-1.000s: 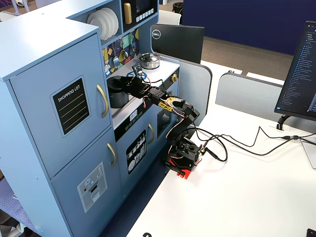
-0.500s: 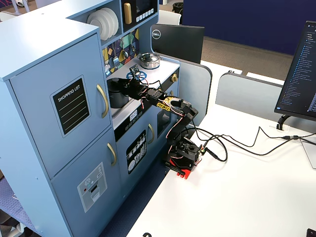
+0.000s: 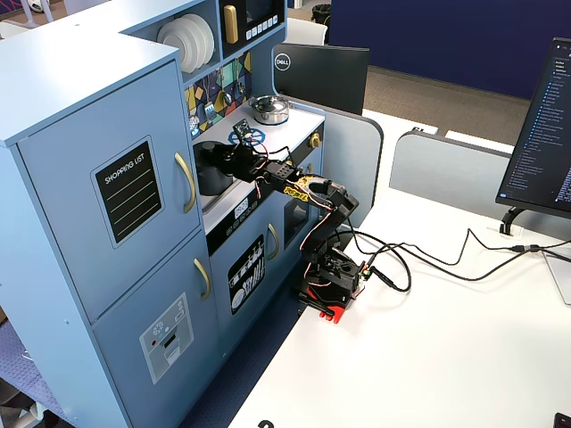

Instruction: Pick up the lid from the counter and put it on the gray recipient

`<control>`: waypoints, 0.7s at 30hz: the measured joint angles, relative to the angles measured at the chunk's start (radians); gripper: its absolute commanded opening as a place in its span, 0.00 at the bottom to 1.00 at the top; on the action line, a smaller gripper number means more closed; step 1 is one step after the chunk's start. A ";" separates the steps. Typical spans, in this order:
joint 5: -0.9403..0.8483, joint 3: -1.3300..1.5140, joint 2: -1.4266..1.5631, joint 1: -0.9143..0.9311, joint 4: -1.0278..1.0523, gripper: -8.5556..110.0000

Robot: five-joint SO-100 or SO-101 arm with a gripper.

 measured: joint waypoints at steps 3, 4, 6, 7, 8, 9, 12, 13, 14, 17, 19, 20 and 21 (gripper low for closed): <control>0.014 0.008 0.032 0.005 0.035 0.30; 0.014 0.012 0.048 0.006 0.054 0.30; 0.014 0.015 0.087 0.006 0.109 0.30; 0.014 0.015 0.112 0.006 0.143 0.30; 0.017 0.015 0.141 0.005 0.179 0.29; 0.017 0.015 0.170 0.003 0.222 0.28; 0.018 0.015 0.273 -0.002 0.376 0.24; 0.018 0.014 0.313 -0.002 0.436 0.22; 0.018 0.009 0.354 -0.003 0.505 0.19; 0.018 0.003 0.486 -0.020 0.753 0.11; 0.014 0.002 0.565 -0.034 0.928 0.07; 0.008 0.002 0.597 -0.034 1.009 0.07; 0.006 0.012 0.634 -0.034 1.075 0.07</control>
